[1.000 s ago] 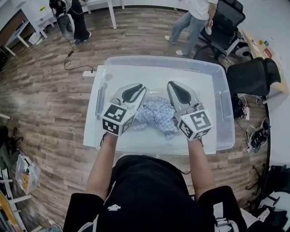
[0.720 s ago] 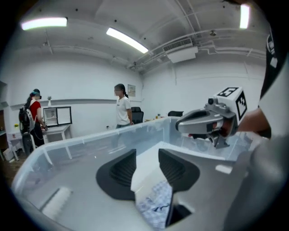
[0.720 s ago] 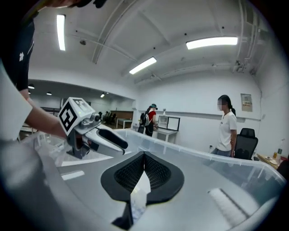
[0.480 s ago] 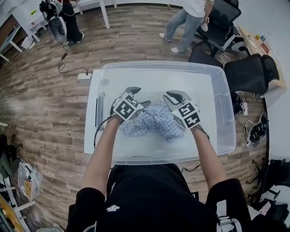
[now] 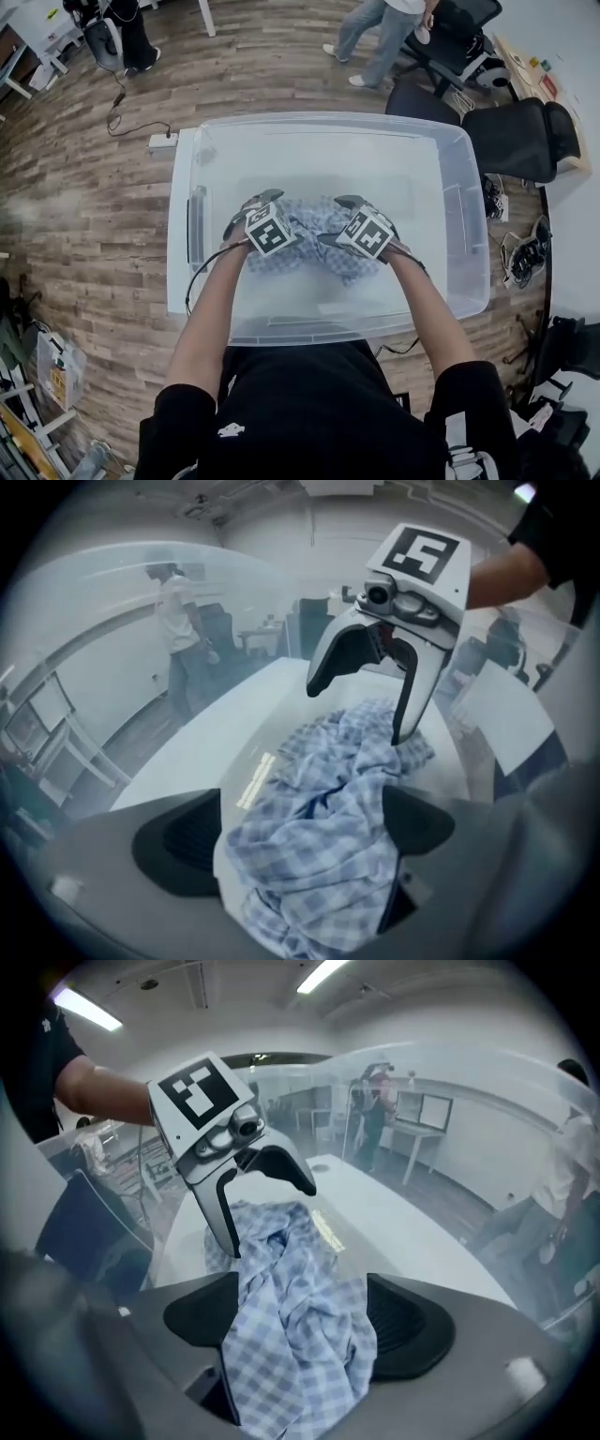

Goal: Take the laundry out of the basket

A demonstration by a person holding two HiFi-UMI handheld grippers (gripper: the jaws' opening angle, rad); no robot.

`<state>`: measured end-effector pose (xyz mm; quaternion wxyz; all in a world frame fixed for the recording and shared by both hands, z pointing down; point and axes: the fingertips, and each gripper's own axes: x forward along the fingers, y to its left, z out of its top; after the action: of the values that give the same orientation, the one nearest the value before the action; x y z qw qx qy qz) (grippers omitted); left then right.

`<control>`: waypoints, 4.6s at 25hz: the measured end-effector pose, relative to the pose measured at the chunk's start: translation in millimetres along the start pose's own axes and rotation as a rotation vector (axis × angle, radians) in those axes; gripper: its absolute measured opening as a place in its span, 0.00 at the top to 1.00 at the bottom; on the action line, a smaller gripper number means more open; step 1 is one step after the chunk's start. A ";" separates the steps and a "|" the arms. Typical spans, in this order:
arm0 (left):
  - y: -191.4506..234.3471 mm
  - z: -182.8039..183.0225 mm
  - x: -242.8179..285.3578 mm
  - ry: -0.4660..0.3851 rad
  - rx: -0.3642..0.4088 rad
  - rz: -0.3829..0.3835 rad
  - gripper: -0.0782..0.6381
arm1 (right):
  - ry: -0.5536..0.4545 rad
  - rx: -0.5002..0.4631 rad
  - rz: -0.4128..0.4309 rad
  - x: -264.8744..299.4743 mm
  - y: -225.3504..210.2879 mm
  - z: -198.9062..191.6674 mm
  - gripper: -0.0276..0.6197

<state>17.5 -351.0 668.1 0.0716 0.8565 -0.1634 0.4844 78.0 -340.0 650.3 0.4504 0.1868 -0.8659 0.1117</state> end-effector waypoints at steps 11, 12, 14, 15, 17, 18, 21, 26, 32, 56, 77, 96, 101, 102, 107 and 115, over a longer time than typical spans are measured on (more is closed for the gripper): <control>-33.4 -53.2 51.1 0.212 0.159 -0.099 0.11 | 0.300 -0.096 0.061 56.3 16.1 -79.9 0.17; -35.0 -55.5 54.2 0.215 0.152 -0.105 0.11 | 0.310 -0.095 0.065 59.0 16.5 -82.0 0.17; -37.4 -57.6 57.9 0.216 0.133 -0.117 0.11 | 0.327 -0.095 0.077 63.0 18.1 -85.0 0.17; -37.8 -58.0 58.7 0.217 0.123 -0.123 0.11 | 0.332 -0.096 0.082 64.6 18.5 -85.9 0.17; -38.2 -58.9 59.0 0.223 0.103 -0.136 0.13 | 0.337 -0.099 0.089 66.6 18.0 -85.7 0.16; -38.8 -59.5 58.7 0.227 0.094 -0.143 0.14 | 0.337 -0.101 0.089 67.1 17.7 -85.2 0.16; -40.5 -60.5 57.3 0.237 0.076 -0.151 0.18 | 0.335 -0.108 0.087 67.4 18.5 -82.7 0.18; -39.7 -60.4 53.2 0.264 -0.017 -0.130 0.36 | 0.335 -0.063 0.100 65.5 21.2 -75.3 0.60; -37.4 -56.7 44.9 0.259 -0.129 -0.133 0.55 | 0.312 -0.029 0.077 61.9 18.6 -65.6 0.80; 41.5 49.3 -58.7 -0.055 -0.148 0.244 0.59 | -0.107 0.146 -0.304 -49.4 -47.3 52.3 0.82; 52.4 160.1 -221.6 -0.631 -0.290 0.563 0.59 | -0.778 0.343 -0.519 -210.7 -38.2 165.6 0.83; 13.0 184.5 -260.4 -0.783 -0.386 0.657 0.59 | -0.944 0.331 -0.506 -260.9 -12.0 164.1 0.83; 0.3 183.7 -260.0 -0.775 -0.393 0.682 0.59 | -0.950 0.321 -0.478 -264.0 -4.5 156.3 0.83; -1.3 183.0 -259.6 -0.769 -0.395 0.687 0.59 | -0.951 0.321 -0.472 -263.6 -3.5 155.2 0.83; -7.3 178.4 -262.5 -0.759 -0.400 0.715 0.59 | -0.956 0.303 -0.441 -262.1 2.3 155.7 0.83; -13.6 163.5 -277.5 -0.787 -0.408 0.743 0.59 | -0.964 0.257 -0.413 -260.1 20.2 168.2 0.83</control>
<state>21.6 -325.8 346.8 -0.0057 0.8261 -0.5578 0.0806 81.6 -324.6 340.2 -0.0122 0.4368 -0.8990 0.0276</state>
